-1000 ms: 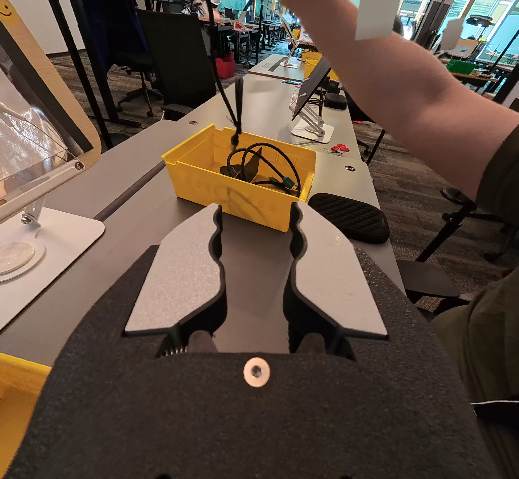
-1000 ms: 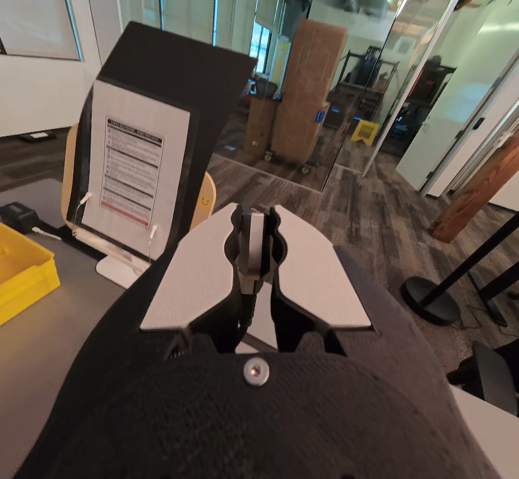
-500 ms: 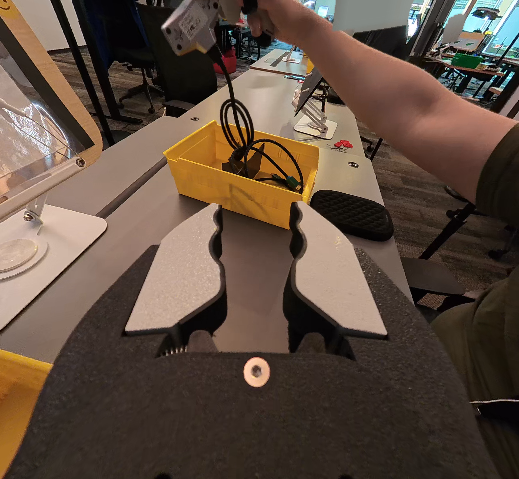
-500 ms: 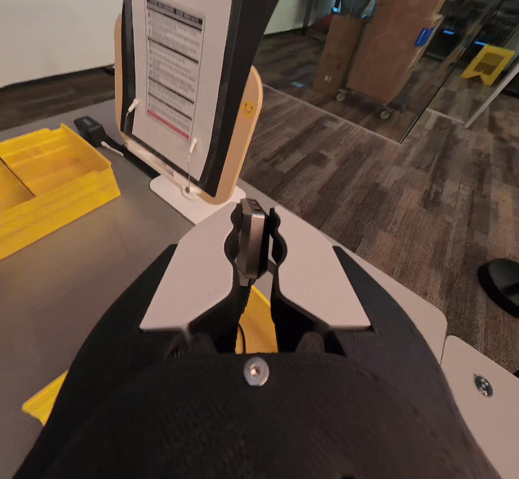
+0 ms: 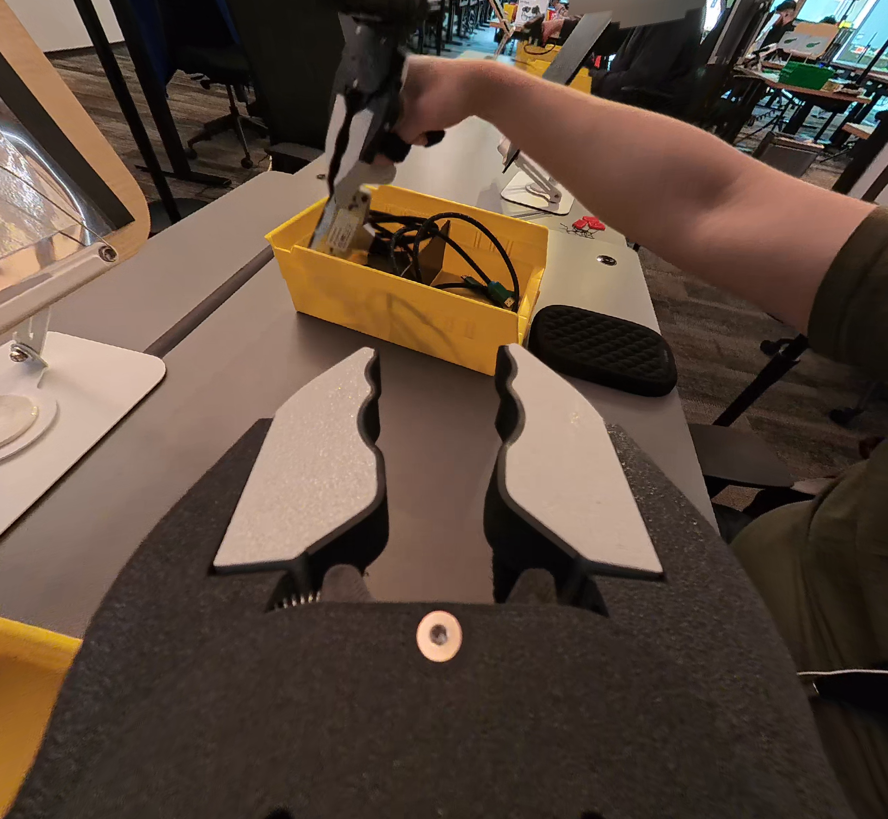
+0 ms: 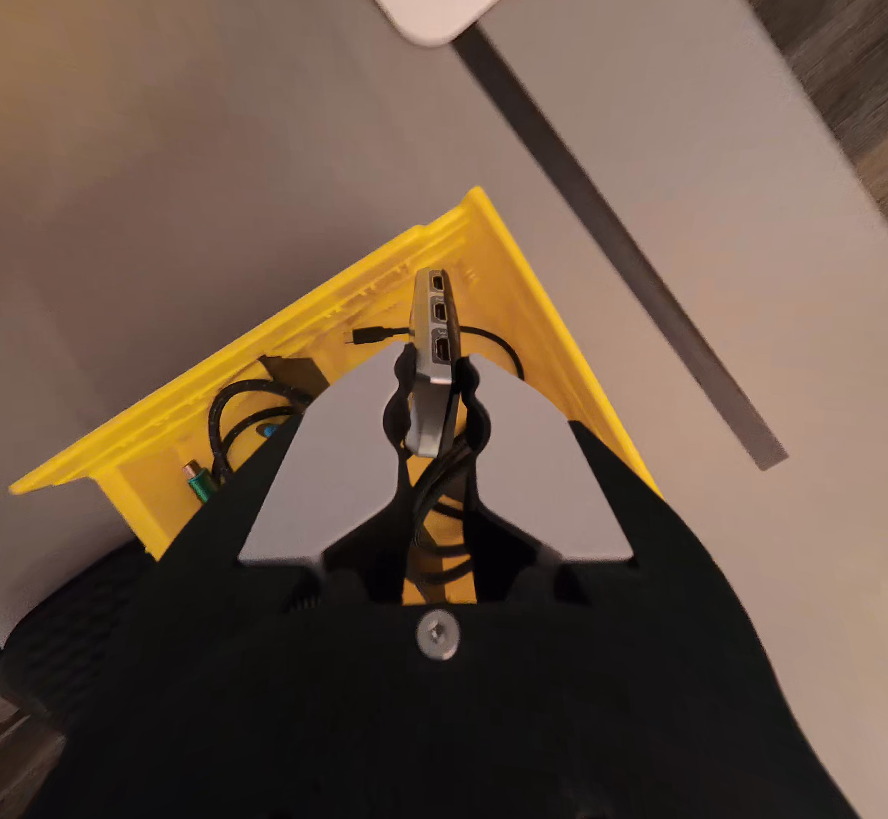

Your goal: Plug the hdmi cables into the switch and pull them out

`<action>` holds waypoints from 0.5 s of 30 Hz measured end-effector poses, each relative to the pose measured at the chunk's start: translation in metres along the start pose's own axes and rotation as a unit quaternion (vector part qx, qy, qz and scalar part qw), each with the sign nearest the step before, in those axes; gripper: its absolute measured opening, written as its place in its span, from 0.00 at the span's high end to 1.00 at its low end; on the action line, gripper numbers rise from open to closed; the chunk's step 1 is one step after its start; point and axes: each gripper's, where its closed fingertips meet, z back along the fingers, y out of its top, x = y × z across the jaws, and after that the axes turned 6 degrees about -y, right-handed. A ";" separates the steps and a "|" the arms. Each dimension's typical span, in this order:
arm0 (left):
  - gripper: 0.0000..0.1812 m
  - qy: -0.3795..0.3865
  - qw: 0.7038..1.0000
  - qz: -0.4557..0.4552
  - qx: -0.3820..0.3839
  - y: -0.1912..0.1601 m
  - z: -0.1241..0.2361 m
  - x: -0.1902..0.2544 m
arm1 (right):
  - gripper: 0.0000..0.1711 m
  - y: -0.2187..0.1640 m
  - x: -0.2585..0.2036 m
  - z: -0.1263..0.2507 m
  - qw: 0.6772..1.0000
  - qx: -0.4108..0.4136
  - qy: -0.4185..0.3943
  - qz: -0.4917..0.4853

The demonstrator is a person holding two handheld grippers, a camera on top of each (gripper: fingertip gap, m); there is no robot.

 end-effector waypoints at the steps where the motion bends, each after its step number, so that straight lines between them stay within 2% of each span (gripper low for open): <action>1: 0.75 -0.001 1.000 0.000 -0.003 -0.001 -0.001 0.000 | 0.89 0.000 -0.002 -0.011 1.000 -0.013 -0.004 0.004; 7: 0.75 -0.006 1.000 -0.002 -0.015 -0.006 -0.006 0.002 | 0.87 -0.022 -0.013 -0.060 0.985 -0.168 -0.024 0.032; 9: 0.74 -0.006 1.000 -0.003 -0.017 -0.005 -0.006 0.003 | 0.87 -0.019 -0.013 -0.061 0.983 -0.175 -0.042 0.048; 12: 0.72 0.006 1.000 -0.012 -0.014 0.000 0.001 0.002 | 0.78 -0.025 -0.006 -0.047 0.972 -0.195 -0.087 0.099; 15: 0.71 0.015 1.000 -0.022 -0.002 0.012 0.015 0.003 | 0.79 -0.007 -0.002 -0.015 0.979 -0.128 -0.126 0.093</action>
